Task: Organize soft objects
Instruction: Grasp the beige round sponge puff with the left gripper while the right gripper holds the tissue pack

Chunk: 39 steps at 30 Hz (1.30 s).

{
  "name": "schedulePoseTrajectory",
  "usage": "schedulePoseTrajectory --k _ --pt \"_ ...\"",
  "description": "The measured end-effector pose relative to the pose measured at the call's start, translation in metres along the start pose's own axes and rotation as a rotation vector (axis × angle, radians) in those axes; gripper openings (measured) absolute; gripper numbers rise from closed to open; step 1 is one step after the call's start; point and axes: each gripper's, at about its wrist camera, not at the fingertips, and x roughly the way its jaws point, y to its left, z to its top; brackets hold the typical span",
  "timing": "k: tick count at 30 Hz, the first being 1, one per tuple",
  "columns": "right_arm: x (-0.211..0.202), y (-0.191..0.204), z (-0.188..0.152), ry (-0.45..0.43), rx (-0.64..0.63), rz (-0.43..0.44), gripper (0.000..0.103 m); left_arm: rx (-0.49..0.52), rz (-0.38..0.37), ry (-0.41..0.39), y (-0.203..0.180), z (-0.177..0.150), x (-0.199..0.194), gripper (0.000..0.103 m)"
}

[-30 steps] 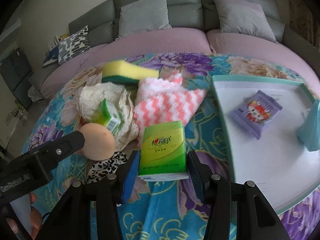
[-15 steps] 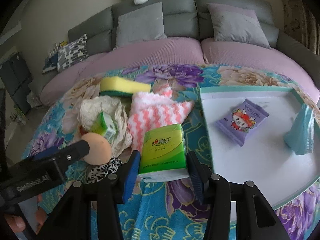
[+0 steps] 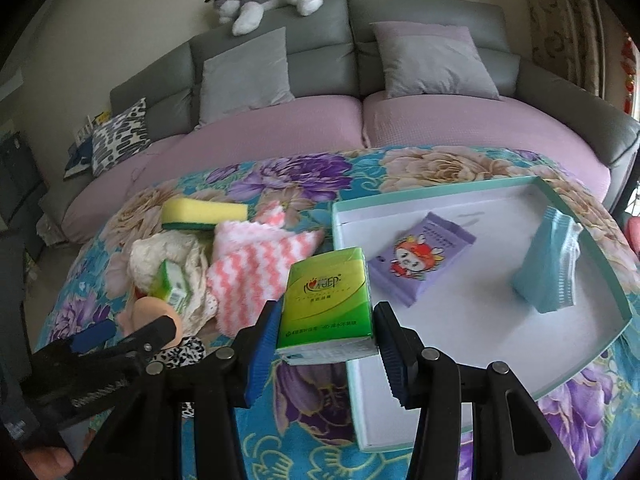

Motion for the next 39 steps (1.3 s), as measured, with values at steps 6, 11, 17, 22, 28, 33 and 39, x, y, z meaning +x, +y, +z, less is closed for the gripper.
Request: schedulePoseTrajectory --k 6,11,17,22,28,33,39 --pt "-0.002 -0.009 0.0 -0.002 0.025 -0.002 0.051 0.044 0.05 -0.002 -0.011 -0.001 0.007 0.074" --pt "-0.003 -0.012 0.0 0.0 0.036 0.001 0.051 0.055 0.07 -0.007 -0.011 -0.002 0.007 0.069" --pt "-0.002 -0.014 -0.001 0.004 0.044 0.005 0.051 0.075 0.112 -0.023 -0.01 -0.001 0.005 0.069" --pt "-0.001 -0.017 -0.001 0.01 0.056 0.011 0.051 0.103 0.138 0.002 -0.01 -0.004 0.01 0.066" --pt "0.001 -0.022 -0.002 0.019 0.075 0.011 0.051 0.105 0.095 0.015 -0.008 -0.004 0.005 0.049" --pt "0.002 -0.024 -0.003 0.028 0.086 0.013 0.051 0.088 0.048 0.012 0.0 -0.003 -0.003 0.032" --pt "0.003 -0.024 -0.003 0.031 0.086 0.015 0.051 0.042 0.018 0.017 0.018 -0.002 -0.008 0.027"
